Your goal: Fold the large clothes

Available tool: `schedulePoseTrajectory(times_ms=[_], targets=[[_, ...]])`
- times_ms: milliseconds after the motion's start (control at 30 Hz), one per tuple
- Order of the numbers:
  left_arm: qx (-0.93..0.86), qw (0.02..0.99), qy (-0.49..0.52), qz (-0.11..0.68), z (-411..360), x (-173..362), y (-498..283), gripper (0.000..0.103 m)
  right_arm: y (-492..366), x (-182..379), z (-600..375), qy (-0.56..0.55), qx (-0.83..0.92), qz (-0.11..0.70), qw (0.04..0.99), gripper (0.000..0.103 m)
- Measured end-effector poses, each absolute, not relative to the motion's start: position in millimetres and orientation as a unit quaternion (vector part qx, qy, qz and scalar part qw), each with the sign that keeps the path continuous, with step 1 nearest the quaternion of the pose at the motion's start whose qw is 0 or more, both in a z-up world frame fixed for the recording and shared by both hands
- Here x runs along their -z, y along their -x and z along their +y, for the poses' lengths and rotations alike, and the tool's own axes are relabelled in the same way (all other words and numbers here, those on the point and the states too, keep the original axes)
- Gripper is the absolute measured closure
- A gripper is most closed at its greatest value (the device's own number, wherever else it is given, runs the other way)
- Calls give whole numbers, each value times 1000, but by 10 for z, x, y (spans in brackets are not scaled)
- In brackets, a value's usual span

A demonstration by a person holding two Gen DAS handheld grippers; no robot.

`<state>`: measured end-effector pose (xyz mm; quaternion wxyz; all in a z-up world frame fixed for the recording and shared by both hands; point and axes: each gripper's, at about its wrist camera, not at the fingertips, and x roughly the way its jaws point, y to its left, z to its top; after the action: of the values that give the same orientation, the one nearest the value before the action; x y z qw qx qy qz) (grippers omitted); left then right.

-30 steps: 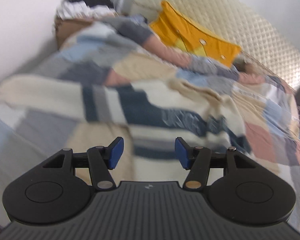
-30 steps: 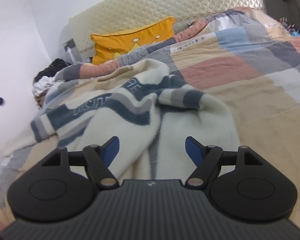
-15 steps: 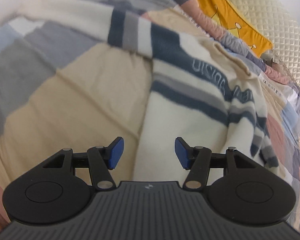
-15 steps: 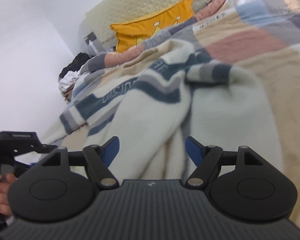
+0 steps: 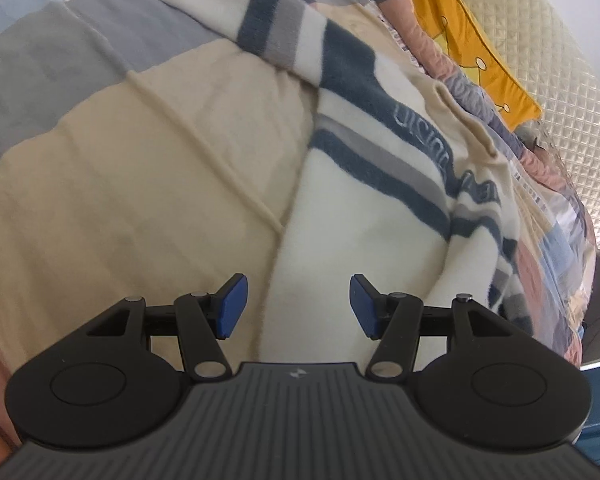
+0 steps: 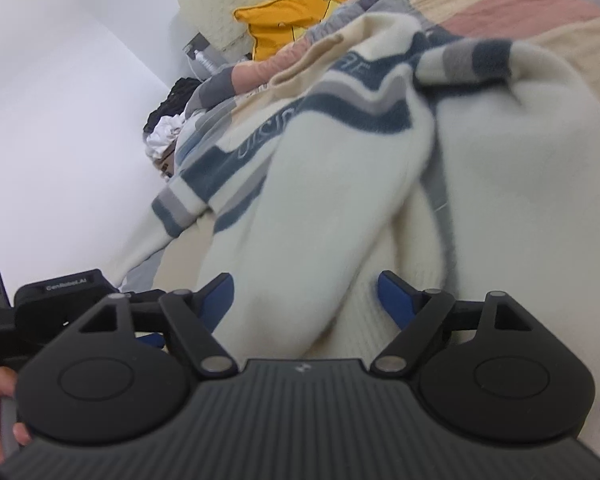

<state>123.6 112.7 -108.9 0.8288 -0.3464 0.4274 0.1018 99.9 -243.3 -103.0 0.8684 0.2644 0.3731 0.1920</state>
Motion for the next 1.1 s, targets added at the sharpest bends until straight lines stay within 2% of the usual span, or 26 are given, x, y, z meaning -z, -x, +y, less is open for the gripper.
schedulePoseTrajectory(times_ms=[267, 333, 400, 467, 500, 767, 867, 933, 1000, 1100], targets=[[-86, 804, 369, 459, 1146, 1309, -1256, 42, -1055, 1109, -2221, -211, -206, 399, 868, 23], [-74, 802, 368, 465, 1095, 1335, -1247, 42, -1048, 1100, -2150, -179, -208, 399, 875, 38], [-65, 798, 369, 472, 1042, 1369, -1230, 42, -1028, 1085, -2109, -157, -206, 396, 881, 62], [-54, 790, 379, 479, 1006, 1416, -1204, 42, -1013, 1050, -2120, -148, -206, 384, 888, 76], [-48, 785, 385, 483, 994, 1437, -1191, 42, -999, 1014, -2141, -147, -205, 376, 892, 80], [-12, 784, 372, 497, 819, 1507, -1088, 42, -979, 807, -2510, -206, -162, 326, 908, 87], [7, 791, 362, 494, 755, 1480, -1108, 59, -990, 762, -2630, -212, -144, 313, 915, 87], [13, 791, 366, 491, 736, 1477, -1112, 83, -1024, 764, -2628, -202, -138, 313, 918, 87], [8, 800, 360, 479, 737, 1431, -1105, 88, -1057, 793, -2587, -192, -143, 320, 917, 87], [10, 821, 356, 446, 817, 1254, -1054, 90, -1084, 836, -2503, -181, -171, 335, 909, 87]])
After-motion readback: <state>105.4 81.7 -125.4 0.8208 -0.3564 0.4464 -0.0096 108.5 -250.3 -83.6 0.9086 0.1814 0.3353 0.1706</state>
